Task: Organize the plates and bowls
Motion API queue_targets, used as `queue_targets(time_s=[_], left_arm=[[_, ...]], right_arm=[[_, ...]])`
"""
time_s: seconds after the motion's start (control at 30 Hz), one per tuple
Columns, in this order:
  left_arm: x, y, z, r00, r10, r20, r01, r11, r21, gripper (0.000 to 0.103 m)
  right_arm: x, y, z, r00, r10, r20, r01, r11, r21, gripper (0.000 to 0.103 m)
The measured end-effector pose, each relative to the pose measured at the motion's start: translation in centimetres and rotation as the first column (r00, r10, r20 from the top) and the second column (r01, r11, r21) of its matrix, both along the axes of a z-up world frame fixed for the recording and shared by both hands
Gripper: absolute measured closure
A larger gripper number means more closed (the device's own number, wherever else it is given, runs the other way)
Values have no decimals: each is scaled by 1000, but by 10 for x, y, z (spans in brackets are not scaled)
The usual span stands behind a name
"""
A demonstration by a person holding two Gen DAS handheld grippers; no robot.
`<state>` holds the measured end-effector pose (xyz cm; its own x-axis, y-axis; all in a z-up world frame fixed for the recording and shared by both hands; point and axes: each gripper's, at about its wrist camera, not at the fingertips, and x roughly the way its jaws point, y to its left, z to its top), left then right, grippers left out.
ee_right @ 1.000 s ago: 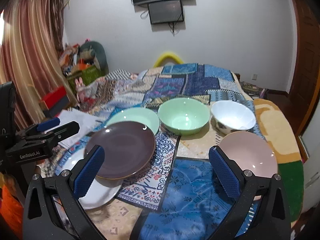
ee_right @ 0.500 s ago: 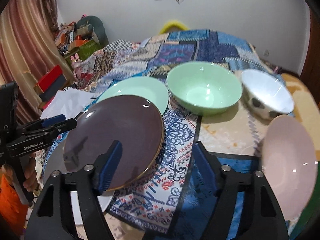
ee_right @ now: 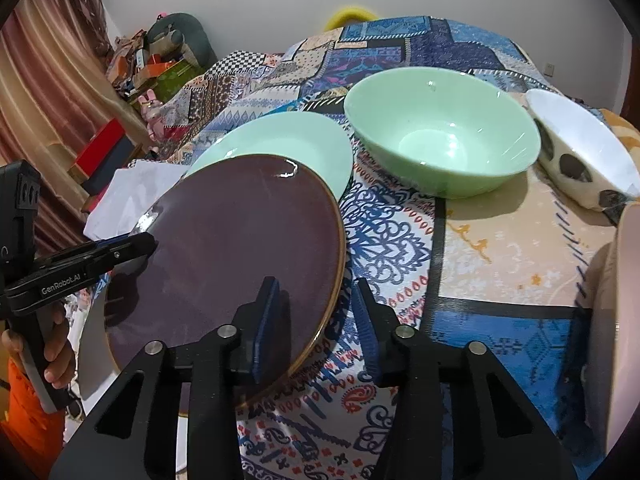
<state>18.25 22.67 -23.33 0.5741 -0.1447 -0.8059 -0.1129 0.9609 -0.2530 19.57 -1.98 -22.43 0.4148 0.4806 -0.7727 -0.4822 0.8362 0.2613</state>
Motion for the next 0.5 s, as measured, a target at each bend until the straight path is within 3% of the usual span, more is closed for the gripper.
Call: queue_targets(time_s=[0.17,0.5], left_arm=[[0,0,0,1000,-4,1,4,1000,2,78],[-6,-5,3,1000,-2,-29,2,1000,2,78]], right_arm=[[2,0,-1,1000,5,-16,-4,1000,27,78],[1,2,0,1000,4,-10,-4,1000,21,78]])
